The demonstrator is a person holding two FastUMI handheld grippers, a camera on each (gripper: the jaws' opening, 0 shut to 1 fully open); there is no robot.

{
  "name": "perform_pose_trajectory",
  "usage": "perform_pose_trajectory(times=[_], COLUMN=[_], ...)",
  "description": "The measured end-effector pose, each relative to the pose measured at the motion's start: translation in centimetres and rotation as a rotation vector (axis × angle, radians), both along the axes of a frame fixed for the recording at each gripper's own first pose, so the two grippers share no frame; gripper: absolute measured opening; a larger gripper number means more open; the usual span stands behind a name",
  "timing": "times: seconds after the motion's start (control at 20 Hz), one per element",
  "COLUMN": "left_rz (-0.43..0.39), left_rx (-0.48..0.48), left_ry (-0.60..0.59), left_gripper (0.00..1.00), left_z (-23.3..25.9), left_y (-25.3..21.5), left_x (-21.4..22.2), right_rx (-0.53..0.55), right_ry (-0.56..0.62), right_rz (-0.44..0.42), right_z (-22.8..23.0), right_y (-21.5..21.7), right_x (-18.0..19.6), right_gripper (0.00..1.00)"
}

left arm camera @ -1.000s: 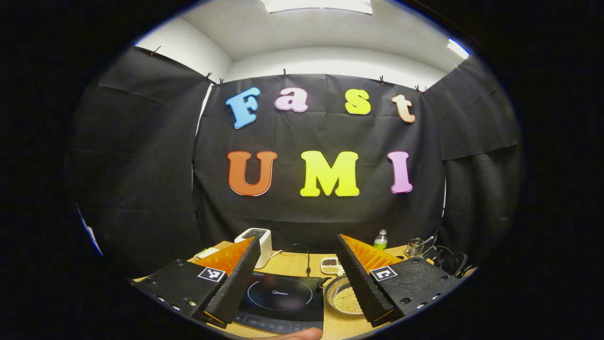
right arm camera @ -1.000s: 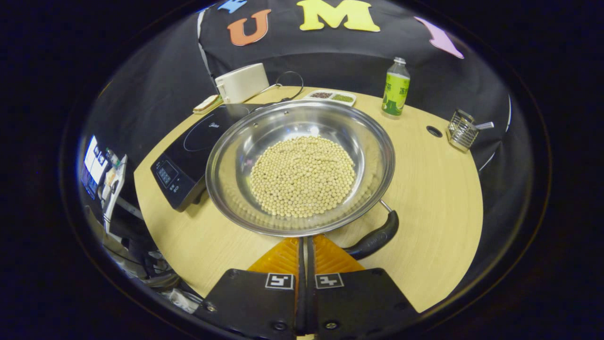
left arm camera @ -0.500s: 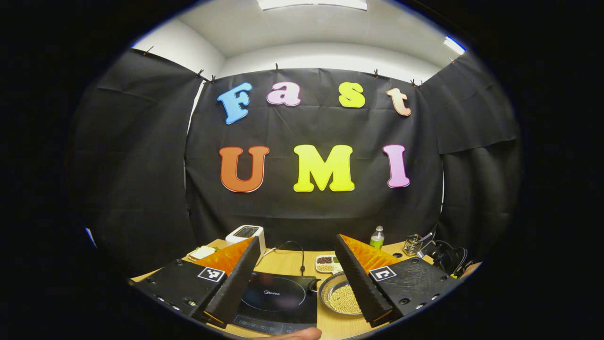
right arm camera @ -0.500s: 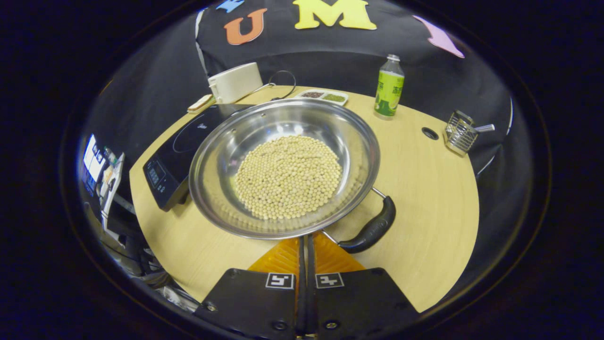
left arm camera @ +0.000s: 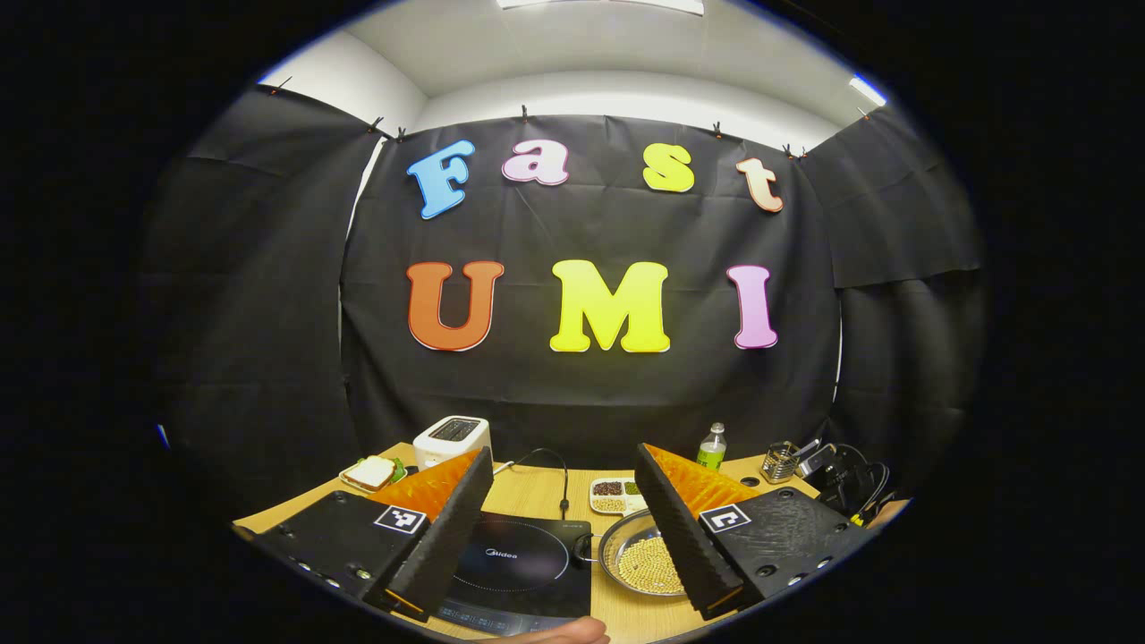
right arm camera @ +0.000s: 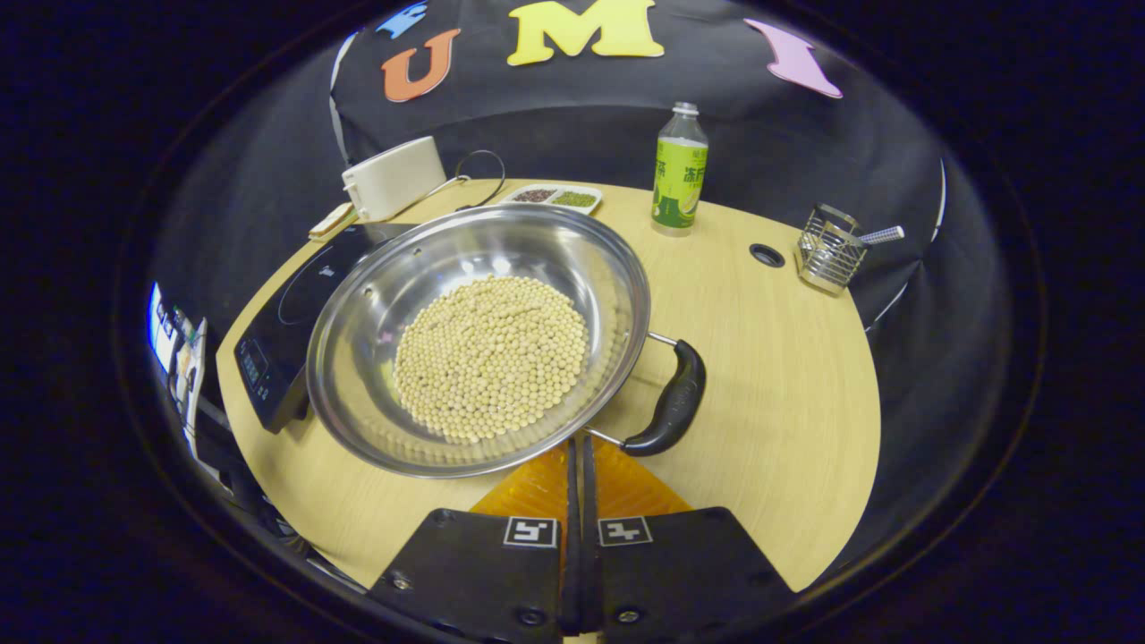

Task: First push the handle of the pot to place it horizontally, then grasp the pot with both hands and set it on the induction cooktop.

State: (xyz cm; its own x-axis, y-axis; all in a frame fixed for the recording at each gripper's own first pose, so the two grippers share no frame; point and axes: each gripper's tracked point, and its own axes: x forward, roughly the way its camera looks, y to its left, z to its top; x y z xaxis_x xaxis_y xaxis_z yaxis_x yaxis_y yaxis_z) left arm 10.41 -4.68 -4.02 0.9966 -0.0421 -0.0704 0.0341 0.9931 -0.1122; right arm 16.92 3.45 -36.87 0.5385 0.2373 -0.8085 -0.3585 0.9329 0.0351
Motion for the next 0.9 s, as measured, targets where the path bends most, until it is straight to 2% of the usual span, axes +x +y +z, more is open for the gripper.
perform_pose_trajectory(times=[0.15, 0.2, 0.35, 0.4, 0.5, 0.7, 0.8, 0.9], left_rz=[-0.026, -0.033, -0.04, -0.043, -0.059, -0.107, -0.092, -0.06], left_rx=[-0.008, -0.008, -0.006, -0.009, -0.024, -0.032, -0.004, 0.028], left_ry=[0.025, 0.036, 0.073, 0.089, 0.123, 0.194, 0.239, 0.273], left_gripper=[0.96, 0.96, 0.96, 0.96, 0.96, 0.95, 0.95, 0.95], left_z=[-0.8, -1.3, -2.7, -3.3, -4.6, -7.4, -9.4, -11.1], left_y=[-1.1, -1.4, -1.8, -2.0, -2.7, -4.9, -5.0, -4.9], left_x=[0.8, 1.0, 1.8, 2.2, 2.9, 4.3, 5.0, 5.9], right_rx=[-0.02, -0.017, 0.02, 0.035, 0.038, 0.054, 0.057, 0.048], right_ry=[-0.031, -0.032, -0.023, -0.023, -0.047, -0.14, -0.205, -0.265], right_rz=[-0.032, -0.041, -0.069, -0.077, -0.086, -0.089, -0.115, -0.145], right_z=[0.2, 0.2, 0.3, 0.6, 1.3, 4.0, 5.6, 6.8], right_y=[-0.9, -1.0, -1.2, -1.2, -1.5, -1.6, -2.0, -2.4], right_x=[1.4, 1.7, 1.9, 1.8, 1.5, 1.2, 1.4, 1.8], right_gripper=[0.0, 0.04, 0.04, 0.01, 0.04, 0.04, 0.04, 0.13])
